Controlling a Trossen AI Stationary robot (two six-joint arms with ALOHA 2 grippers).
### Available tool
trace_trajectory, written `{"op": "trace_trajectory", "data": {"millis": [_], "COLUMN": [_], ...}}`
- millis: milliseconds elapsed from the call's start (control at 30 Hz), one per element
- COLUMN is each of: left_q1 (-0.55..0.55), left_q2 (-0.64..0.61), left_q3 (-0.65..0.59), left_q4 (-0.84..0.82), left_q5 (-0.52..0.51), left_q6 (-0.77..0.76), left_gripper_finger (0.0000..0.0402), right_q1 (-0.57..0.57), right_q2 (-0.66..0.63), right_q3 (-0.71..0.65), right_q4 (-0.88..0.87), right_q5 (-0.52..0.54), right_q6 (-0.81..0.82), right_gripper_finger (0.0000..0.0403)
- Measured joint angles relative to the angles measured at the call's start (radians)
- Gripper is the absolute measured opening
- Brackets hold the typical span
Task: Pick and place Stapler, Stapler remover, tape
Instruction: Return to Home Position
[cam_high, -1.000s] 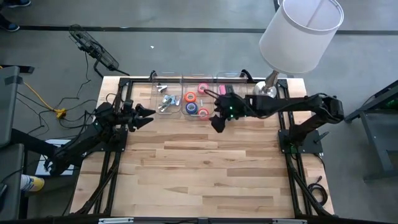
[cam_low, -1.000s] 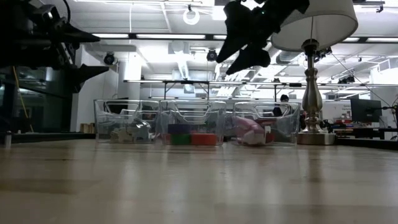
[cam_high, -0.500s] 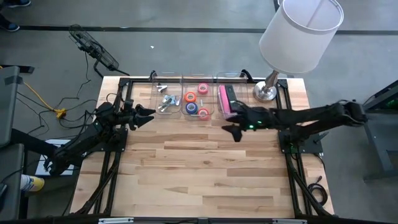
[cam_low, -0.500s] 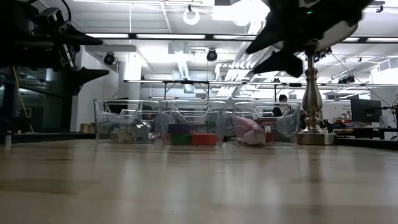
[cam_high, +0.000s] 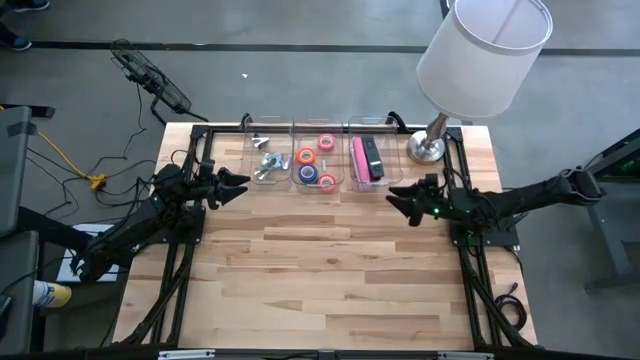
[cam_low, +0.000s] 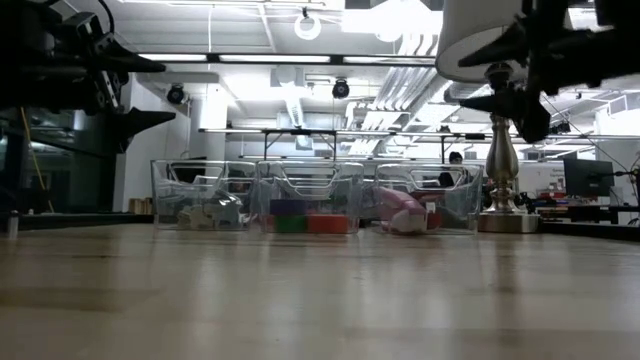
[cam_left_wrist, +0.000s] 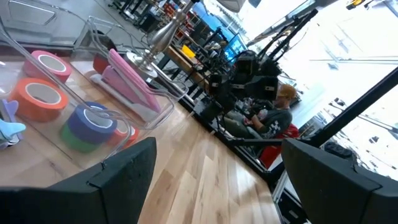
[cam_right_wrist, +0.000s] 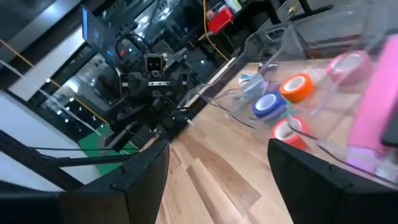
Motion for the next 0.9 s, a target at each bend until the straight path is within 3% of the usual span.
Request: {"op": "trace_trajectory", "data": {"millis": [300, 567, 767, 900], "left_q1": [0.0, 0.0, 0.0, 0.0], "left_q2": [0.0, 0.0, 0.0, 0.0], "left_q3": [0.0, 0.0, 0.0, 0.0], "left_q4": [0.0, 0.0, 0.0, 0.0], "left_q5": [-0.001, -0.003, -0.003, -0.002], "left_q6": [0.0, 0.0, 0.0, 0.0], "left_gripper_finger": [0.0339, 0.0339, 0.0339, 0.0339], "right_q1": [0.015, -0.042, -0.081, -0.081], "right_q2": [-0.102, -0.16, -0.165, -0.165], "right_q3": [-0.178, -0.179, -0.179, -0.179], "right_q4": [0.188, 0.1, 0.068, 0.07], "right_q5": [0.074, 0.037, 0.145, 0.15], "right_q6": [-0.125, -0.224, -0.262, -0.257], "right_gripper_finger": [0.0264, 0.0264, 0.0263, 0.0263]}}
